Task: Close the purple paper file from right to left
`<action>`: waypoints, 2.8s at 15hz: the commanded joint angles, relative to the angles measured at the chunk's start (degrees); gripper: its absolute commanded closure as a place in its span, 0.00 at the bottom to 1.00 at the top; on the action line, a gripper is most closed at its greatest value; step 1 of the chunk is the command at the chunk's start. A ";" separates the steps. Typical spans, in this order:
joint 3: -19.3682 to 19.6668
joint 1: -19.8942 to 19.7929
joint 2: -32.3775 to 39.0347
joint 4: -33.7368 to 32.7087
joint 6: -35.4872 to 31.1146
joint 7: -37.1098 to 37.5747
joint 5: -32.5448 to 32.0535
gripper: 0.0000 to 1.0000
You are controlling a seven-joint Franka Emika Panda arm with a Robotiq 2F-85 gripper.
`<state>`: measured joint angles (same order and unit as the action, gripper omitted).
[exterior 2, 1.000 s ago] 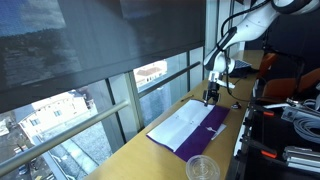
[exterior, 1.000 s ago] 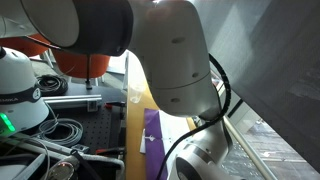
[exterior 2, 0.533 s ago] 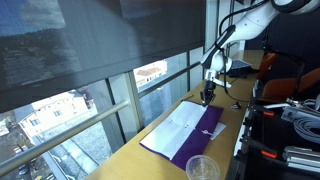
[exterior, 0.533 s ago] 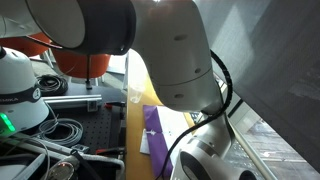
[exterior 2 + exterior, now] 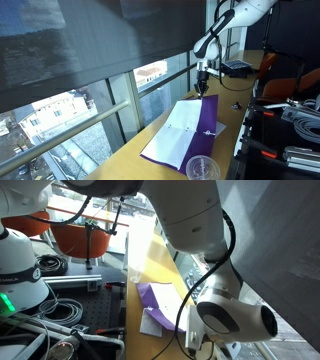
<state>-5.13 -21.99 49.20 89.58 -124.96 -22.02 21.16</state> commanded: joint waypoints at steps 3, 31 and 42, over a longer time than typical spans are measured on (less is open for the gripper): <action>5.07 7.56 -17.40 9.96 0.21 2.37 -11.81 1.00; 22.25 18.70 -35.94 42.97 -55.28 11.77 -62.20 1.00; 33.18 33.71 -30.44 38.57 -56.58 28.03 -73.47 1.00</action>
<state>24.13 7.38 17.18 129.66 -179.71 1.59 -48.65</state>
